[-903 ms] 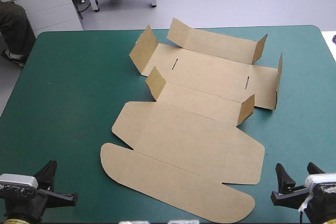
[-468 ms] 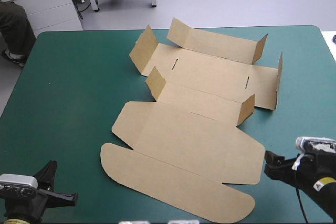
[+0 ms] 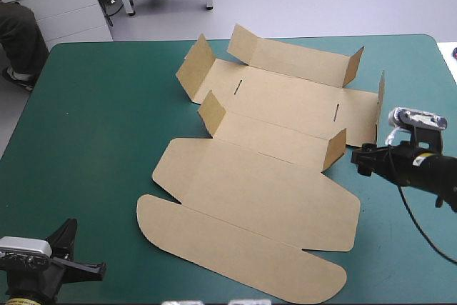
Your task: Fold the box
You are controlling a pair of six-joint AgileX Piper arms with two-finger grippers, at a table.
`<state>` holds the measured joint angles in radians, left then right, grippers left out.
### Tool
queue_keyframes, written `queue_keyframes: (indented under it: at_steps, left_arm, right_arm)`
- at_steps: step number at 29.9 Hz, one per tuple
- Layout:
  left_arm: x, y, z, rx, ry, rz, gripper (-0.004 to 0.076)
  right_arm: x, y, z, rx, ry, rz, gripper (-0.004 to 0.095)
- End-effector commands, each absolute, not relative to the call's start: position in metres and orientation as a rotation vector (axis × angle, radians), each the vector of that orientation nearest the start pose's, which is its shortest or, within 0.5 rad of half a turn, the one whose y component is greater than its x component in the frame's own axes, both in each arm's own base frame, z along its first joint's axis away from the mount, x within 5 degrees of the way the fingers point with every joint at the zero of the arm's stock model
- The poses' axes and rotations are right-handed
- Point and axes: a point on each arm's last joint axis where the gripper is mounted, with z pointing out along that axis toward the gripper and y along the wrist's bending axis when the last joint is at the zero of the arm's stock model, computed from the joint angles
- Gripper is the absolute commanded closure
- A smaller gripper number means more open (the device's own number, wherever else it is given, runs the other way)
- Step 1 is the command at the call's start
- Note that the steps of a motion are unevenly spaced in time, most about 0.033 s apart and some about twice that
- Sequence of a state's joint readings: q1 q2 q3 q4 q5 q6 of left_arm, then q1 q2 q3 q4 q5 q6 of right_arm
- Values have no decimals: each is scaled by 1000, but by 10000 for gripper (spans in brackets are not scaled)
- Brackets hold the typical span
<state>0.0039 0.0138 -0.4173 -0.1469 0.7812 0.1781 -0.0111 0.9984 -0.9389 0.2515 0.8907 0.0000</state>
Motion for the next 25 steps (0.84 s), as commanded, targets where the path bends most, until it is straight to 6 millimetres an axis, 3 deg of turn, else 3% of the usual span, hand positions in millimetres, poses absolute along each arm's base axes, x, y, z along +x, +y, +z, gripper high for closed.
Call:
queue_keyframes:
  at_steps: [1,6,13,22,25]
  left_arm:
    - [17,-9,291,119,1762,-59,734]
    - [17,-9,291,119,1762,-59,734]
    - [17,-9,291,119,1762,-59,734]
    - [17,-9,291,119,1762,-59,734]
    - [17,-9,291,119,1762,-59,734]
  right_arm:
    - [218,15,361,133,2355,315,140]
    - [256,17,354,162,2428,375,140]
    - [292,23,318,170,2567,473,140]
    - [317,27,276,208,2691,539,149]
    - [321,28,269,231,2707,568,222]
